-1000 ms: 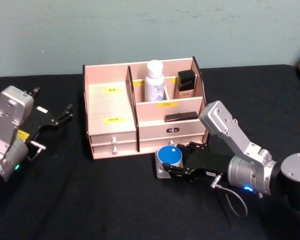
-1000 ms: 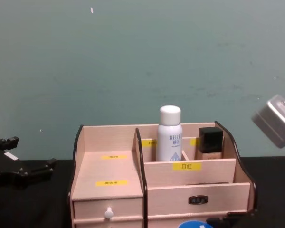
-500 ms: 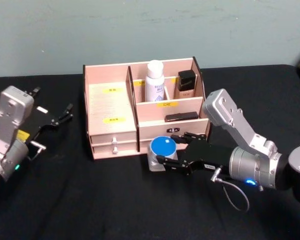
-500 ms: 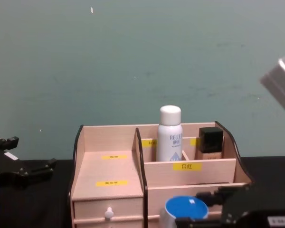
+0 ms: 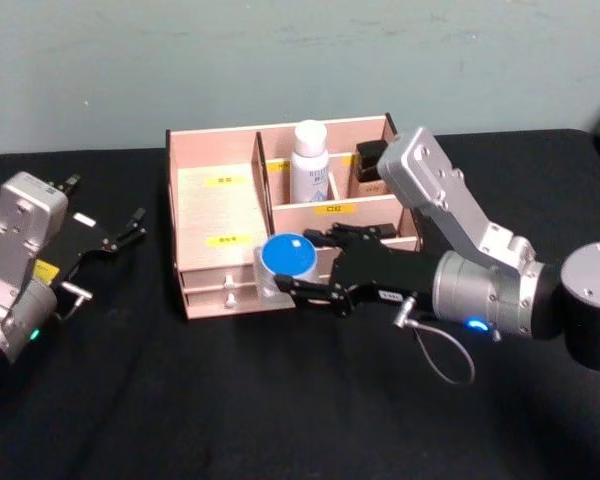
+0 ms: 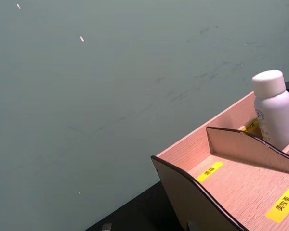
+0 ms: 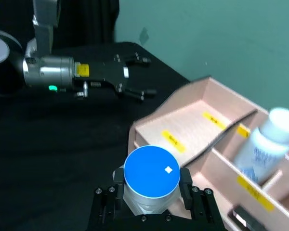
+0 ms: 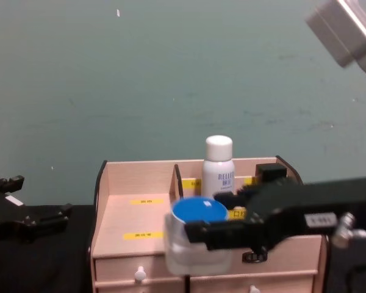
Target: Pick up the facial cleanser and watermelon frost from the table and place them into the tiered storage box.
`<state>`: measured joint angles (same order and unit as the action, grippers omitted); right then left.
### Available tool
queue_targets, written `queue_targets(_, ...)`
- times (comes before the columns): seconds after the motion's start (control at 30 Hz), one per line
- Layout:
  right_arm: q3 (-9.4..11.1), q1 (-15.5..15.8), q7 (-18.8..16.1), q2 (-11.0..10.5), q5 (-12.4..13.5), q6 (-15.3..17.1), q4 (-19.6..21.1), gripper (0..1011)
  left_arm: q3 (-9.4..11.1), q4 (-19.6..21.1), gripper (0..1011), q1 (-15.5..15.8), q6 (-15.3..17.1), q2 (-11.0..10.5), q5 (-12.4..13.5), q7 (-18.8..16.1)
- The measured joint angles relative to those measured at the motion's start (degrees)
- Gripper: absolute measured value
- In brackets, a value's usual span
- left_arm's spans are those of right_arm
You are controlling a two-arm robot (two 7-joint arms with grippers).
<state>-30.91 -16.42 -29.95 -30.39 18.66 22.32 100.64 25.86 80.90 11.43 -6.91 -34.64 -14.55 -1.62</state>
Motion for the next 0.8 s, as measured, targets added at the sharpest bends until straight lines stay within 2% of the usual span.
queue_targets(0.43, -3.77, -5.96, 0.01, 3.93, -0.12, -0.15, -3.94, 699, 0.0, 0.0, 1010, 0.0, 0.0, 0.0, 0.0, 0.0)
queue_targets(0.63, -5.49, -9.16, 0.39, 6.53, -1.36, -0.61, -7.52, 699, 0.0, 0.0, 1010, 0.0, 0.0, 0.0, 0.0, 0.0)
queue_targets(0.8, -6.12, -11.14, 0.82, 8.5, -2.08, -1.05, -10.68, 699, 0.0, 0.0, 1010, 0.0, 0.0, 0.0, 0.0, 0.0)
